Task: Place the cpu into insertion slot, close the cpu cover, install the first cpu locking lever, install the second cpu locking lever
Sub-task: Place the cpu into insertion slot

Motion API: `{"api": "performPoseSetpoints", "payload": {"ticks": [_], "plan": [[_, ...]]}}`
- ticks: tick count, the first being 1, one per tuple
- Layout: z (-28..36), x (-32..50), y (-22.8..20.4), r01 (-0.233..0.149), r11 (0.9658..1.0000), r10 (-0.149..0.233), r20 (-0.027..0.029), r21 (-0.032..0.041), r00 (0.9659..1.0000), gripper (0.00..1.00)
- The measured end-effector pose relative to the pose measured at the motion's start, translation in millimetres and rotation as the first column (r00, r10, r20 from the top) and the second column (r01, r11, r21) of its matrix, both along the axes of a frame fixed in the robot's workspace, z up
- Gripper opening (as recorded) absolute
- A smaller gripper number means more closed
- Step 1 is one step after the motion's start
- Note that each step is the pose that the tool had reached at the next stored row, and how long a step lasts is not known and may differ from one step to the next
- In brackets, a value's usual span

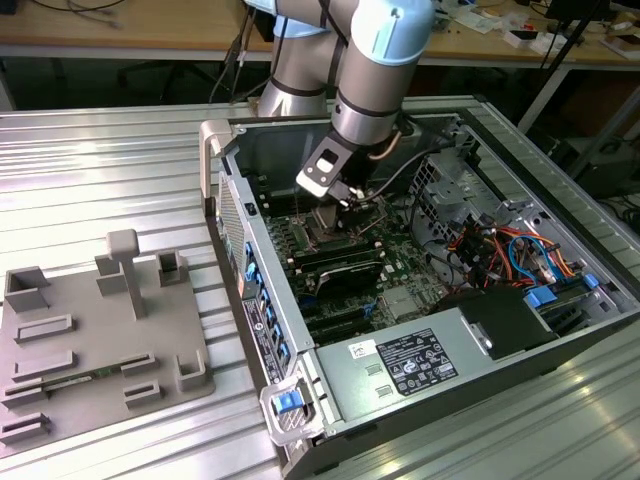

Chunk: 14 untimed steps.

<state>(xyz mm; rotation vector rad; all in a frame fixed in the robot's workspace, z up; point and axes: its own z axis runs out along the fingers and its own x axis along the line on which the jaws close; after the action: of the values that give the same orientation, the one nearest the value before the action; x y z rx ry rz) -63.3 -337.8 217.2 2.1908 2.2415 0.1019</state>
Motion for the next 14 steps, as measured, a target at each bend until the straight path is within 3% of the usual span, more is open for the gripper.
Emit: {"api": "performPoseSetpoints", "payload": {"ticks": [10,14], "plan": [[-14.7,-1.2,-0.2,0.002,1.0000,-0.002,-0.0004,0.0001,1.0000,0.55],[-16.0,-1.2,-0.8,0.007,1.0000,-0.007,-0.0005,0.0000,1.0000,0.55]]}}
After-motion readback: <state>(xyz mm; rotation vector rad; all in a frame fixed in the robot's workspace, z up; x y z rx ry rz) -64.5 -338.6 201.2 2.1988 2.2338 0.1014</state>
